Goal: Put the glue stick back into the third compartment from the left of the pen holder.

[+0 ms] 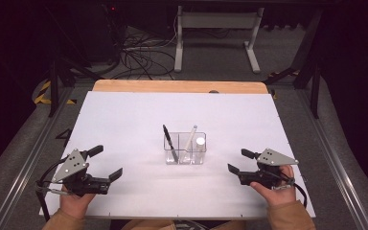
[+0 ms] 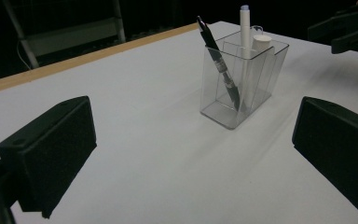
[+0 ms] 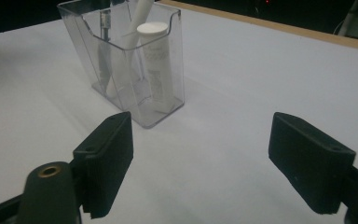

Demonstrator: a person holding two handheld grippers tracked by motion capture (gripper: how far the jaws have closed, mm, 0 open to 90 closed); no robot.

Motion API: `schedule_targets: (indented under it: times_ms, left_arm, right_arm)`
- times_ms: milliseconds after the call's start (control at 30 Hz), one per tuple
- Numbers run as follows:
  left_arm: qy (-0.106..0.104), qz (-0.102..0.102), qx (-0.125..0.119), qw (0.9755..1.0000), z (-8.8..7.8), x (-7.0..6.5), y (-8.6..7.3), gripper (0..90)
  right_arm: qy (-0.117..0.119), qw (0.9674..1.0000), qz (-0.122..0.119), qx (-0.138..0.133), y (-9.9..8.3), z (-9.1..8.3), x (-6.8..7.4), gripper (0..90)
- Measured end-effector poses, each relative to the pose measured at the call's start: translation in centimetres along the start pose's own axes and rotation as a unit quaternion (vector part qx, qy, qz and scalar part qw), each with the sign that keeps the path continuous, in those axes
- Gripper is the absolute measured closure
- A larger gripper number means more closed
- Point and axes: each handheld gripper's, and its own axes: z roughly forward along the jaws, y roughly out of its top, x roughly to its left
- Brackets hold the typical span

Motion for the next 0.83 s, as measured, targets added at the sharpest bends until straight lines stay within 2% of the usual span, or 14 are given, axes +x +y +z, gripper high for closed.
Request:
schedule_targets:
  times_ms: [167, 433, 567, 833]
  left_arm:
    - [0.003, -0.001, 0.002, 1.0, -0.02, -0.09, -0.36, 0.4]
    - [0.019, 0.022, 0.016, 0.9994, 0.2, -0.28, -0.73, 0.3]
    - [0.012, 0.02, 0.015, 0.9996, 0.28, -0.25, -0.76, 0.3]
    - [0.003, 0.0, 0.015, 0.9999, 0.47, -0.02, -1.01, 0.3]
  right_arm:
    - [-0.004, 0.9999, -0.001, 0.016, -0.79, 0.13, 0.06, 22.3]
    - [-0.015, 0.9998, 0.0, 0.016, -1.03, 0.5, -0.15, 21.5]
    - [-0.017, 0.9998, 0.009, 0.003, -1.02, 0.28, -0.37, 21.3]
    - [-0.01, 0.9999, 0.011, 0.004, -1.03, 0.37, -0.36, 21.1]
